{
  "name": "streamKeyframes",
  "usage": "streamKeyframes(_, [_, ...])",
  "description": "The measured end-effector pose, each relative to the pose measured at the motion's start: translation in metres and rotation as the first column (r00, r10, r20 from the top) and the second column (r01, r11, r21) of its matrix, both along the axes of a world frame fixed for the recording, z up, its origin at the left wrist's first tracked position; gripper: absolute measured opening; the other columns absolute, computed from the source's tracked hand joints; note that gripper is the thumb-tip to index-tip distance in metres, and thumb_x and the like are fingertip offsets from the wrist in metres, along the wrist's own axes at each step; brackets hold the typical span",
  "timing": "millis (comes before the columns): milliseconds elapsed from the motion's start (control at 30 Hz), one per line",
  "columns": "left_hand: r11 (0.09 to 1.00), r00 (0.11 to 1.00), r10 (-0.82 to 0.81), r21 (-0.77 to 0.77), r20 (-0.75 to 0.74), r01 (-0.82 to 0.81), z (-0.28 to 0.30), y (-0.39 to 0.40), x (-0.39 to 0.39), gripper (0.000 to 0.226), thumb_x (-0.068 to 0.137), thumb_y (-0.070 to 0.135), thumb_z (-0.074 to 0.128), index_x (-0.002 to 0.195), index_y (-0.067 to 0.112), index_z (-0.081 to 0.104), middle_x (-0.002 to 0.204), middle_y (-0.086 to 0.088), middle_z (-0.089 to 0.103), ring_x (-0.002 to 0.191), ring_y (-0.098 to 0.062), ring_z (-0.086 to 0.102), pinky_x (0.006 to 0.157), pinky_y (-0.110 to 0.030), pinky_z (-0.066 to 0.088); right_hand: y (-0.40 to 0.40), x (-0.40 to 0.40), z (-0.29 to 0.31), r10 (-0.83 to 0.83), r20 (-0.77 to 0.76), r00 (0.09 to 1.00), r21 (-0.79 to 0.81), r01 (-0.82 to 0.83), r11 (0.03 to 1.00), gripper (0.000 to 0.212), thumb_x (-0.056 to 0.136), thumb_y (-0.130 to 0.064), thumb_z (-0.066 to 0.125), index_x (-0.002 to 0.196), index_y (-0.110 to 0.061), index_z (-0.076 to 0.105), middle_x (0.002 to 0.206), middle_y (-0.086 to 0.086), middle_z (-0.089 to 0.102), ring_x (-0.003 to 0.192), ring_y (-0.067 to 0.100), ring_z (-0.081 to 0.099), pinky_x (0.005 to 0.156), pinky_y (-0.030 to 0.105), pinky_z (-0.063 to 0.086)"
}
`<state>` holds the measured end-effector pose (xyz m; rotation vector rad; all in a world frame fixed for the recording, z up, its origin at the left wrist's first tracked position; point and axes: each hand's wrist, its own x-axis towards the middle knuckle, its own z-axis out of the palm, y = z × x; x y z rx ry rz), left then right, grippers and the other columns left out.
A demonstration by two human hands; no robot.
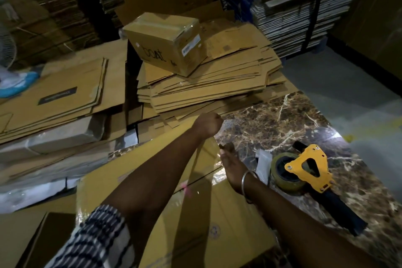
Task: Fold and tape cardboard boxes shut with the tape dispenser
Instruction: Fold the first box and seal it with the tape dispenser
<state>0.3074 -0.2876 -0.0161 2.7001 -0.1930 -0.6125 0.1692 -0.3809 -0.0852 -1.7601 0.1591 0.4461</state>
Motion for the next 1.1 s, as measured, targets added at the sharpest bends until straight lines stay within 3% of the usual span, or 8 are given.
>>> streamKeyframes(67, [0.933,0.987,0.163,-0.326,-0.002,-0.155,0.003,0.012,-0.024,0.041,0.102,0.033,0.048,0.129,0.007,0.066,0.13,-0.017,0.065,0.112,-0.028,0.062,0.089,-0.033,0.047,0.002,0.001,-0.004,-0.005,0.011,1.0,0.034,0.004,0.999,0.046,0.11,-0.029,0.03,0.155,-0.018,0.032,0.161,0.005,0.031,0.151,0.021,0.024,0.108,0.013,0.018])
streamKeyframes(133, [0.881,0.97,0.225,-0.445,0.095,-0.161,0.004,0.022,-0.056,0.05,0.101,0.039,0.045,0.144,0.015,0.053,0.14,-0.016,0.059,0.125,-0.025,0.057,0.1,-0.034,0.044,0.002,0.002,-0.003,-0.007,-0.002,1.0,0.06,0.007,0.998,0.046,0.11,-0.03,0.031,0.156,-0.022,0.028,0.162,0.0,0.027,0.152,0.018,0.018,0.117,0.022,0.018])
streamKeyframes(233, [0.932,0.96,0.153,-0.358,0.233,-0.062,-0.005,0.039,-0.109,0.049,0.106,0.041,0.039,0.153,0.025,0.04,0.157,0.0,0.038,0.149,-0.016,0.025,0.12,-0.035,0.019,0.0,0.002,-0.001,0.015,-0.008,1.0,0.054,-0.014,0.998,0.047,0.11,-0.028,0.032,0.156,-0.019,0.028,0.148,-0.008,0.036,0.141,0.009,0.027,0.108,0.013,0.02])
streamKeyframes(400, [0.994,0.946,-0.044,-0.077,0.321,0.072,-0.022,0.069,-0.189,0.059,0.105,0.056,0.023,0.159,0.036,0.013,0.165,0.018,0.008,0.152,-0.003,-0.005,0.124,-0.038,-0.001,-0.002,0.0,-0.005,0.059,-0.024,0.998,-0.09,-0.061,0.994,0.096,0.078,-0.076,0.059,0.156,-0.029,0.031,0.152,-0.002,0.047,0.138,0.023,0.047,0.114,0.037,0.038])
streamKeyframes(600, [0.997,0.959,-0.014,0.08,0.283,-0.009,-0.027,0.105,-0.249,0.052,0.106,0.056,0.018,0.154,0.054,-0.002,0.161,0.03,-0.014,0.148,0.002,-0.021,0.12,-0.037,-0.012,-0.005,-0.008,0.001,0.026,0.145,0.989,-0.169,-0.001,0.986,0.103,0.077,-0.062,0.076,0.158,-0.026,0.022,0.152,0.006,0.048,0.138,0.025,0.047,0.11,0.04,0.042])
streamKeyframes(800, [0.956,0.934,0.213,0.137,0.286,-0.26,-0.031,0.15,-0.284,0.052,0.099,0.068,0.007,0.148,0.062,-0.007,0.161,0.029,-0.016,0.151,-0.006,-0.019,0.121,-0.043,0.001,-0.006,-0.011,0.009,0.207,0.432,0.878,-0.422,-0.006,0.907,0.073,0.087,-0.041,0.075,0.149,-0.019,0.044,0.151,0.011,0.042,0.138,0.034,0.041,0.109,0.045,0.041])
streamKeyframes(933, [0.926,0.906,0.315,0.117,0.282,-0.358,-0.031,0.18,-0.306,0.051,0.101,0.066,0.014,0.149,0.062,-0.003,0.162,0.025,-0.013,0.151,-0.008,-0.015,0.121,-0.048,0.004,-0.004,-0.017,0.01,0.392,0.66,0.642,-0.585,0.111,0.803,0.021,0.084,-0.027,0.073,0.101,-0.015,0.07,0.105,0.011,0.056,0.093,0.037,0.055,0.078,0.043,0.051])
streamKeyframes(1100, [0.848,0.854,0.49,-0.323,0.174,-0.42,-0.023,0.202,-0.305,0.05,0.098,0.05,0.05,0.147,0.039,0.044,0.156,0.023,0.026,0.15,-0.005,0.015,0.117,-0.022,0.011,0.001,-0.016,0.014,0.511,0.62,0.596,-0.668,0.058,0.742,0.014,0.086,-0.017,0.061,0.078,-0.008,0.068,0.077,0.012,0.059,0.067,0.036,0.057,0.059,0.043,0.052])
